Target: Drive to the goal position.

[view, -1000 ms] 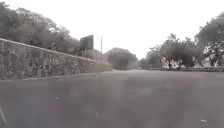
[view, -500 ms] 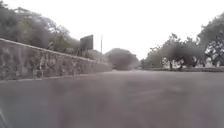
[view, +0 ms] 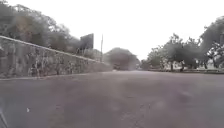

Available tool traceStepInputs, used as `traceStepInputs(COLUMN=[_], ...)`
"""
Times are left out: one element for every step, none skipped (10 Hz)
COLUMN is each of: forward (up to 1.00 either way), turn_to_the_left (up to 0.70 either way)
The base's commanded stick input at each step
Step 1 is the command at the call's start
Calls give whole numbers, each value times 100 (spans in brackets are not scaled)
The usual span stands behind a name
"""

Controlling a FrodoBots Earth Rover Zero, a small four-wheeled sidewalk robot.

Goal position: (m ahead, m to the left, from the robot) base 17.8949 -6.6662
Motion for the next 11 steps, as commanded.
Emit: traceStepInputs(forward=[70, 70, 70, 70, 70, 70, 70, 70, 70, 70, 70], turn_to_the_left=[0, 0, 0, 0, 0, 0, 0, 0, 0, 0, 0])
